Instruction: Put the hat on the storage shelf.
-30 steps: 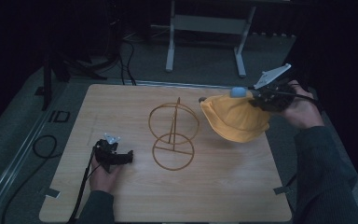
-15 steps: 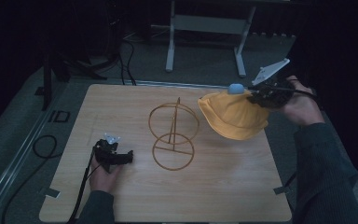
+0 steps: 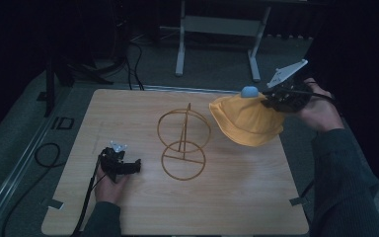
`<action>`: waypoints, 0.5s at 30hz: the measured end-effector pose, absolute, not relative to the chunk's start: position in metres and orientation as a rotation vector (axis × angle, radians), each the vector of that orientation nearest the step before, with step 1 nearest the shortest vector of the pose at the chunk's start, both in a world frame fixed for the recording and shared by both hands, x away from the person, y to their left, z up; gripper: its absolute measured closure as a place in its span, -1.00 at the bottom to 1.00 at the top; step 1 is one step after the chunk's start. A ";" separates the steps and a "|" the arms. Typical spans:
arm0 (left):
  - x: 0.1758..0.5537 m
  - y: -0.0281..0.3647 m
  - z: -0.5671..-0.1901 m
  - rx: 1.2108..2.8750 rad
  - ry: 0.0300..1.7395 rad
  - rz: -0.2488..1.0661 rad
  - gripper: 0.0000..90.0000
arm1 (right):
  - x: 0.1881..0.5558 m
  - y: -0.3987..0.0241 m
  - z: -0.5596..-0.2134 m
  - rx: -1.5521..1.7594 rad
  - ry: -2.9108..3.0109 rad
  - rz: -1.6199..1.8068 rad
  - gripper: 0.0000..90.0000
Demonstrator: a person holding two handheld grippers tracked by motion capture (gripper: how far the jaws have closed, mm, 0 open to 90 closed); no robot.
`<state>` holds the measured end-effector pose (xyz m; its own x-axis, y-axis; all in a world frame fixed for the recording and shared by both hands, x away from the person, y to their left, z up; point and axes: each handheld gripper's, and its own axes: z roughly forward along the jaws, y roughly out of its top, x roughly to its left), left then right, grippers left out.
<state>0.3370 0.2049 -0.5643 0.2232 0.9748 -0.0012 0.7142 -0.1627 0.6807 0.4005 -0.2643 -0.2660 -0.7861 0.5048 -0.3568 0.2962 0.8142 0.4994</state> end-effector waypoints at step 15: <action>0.337 0.205 -0.564 1.944 1.552 0.609 -0.99 | 0.401 -0.256 -0.262 0.579 2.506 0.615 0.89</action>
